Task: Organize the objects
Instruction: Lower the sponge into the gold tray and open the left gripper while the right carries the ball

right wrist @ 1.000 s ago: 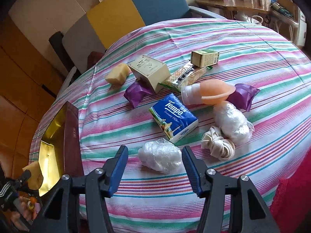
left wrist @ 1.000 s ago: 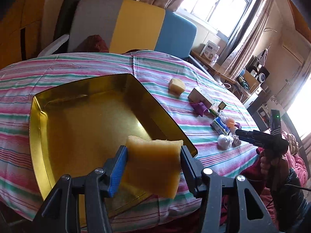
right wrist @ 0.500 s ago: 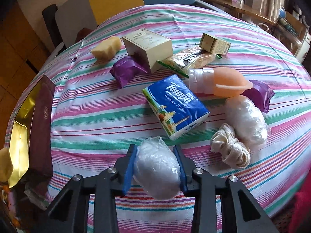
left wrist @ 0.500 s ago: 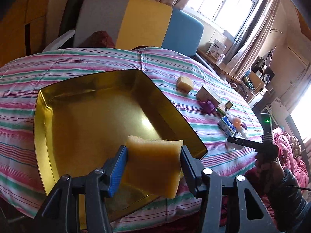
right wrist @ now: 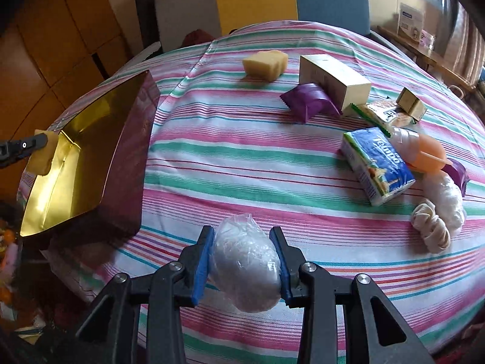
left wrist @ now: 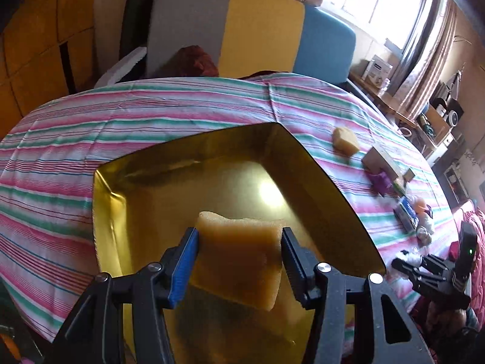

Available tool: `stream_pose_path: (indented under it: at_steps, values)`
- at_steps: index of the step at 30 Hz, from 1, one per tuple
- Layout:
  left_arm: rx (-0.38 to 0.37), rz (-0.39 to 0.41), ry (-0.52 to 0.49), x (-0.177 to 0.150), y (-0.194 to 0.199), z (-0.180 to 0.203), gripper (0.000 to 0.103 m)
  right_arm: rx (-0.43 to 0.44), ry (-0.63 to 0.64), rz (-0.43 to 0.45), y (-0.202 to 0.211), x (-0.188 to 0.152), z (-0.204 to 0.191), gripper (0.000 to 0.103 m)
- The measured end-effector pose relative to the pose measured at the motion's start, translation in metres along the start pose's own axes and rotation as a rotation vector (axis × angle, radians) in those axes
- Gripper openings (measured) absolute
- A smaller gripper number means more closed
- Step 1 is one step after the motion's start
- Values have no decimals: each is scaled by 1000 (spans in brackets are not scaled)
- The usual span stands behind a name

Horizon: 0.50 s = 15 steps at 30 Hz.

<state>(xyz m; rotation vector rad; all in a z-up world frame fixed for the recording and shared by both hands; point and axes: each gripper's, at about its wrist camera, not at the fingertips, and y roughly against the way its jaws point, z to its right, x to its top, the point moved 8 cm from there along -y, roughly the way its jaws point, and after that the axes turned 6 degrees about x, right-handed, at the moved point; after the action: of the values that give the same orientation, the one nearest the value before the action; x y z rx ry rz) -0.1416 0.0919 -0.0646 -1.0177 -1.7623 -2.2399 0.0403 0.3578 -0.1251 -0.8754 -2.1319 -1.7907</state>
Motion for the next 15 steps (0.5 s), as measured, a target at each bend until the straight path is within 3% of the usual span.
stream_pose_path:
  at_steps: [11, 15]
  values:
    - [35, -27, 110, 23, -22, -40, 55, 32, -19, 4, -3, 1, 3, 38]
    - [106, -62, 120, 31, -44, -51, 55, 33, -21, 3, -4, 0, 3, 38]
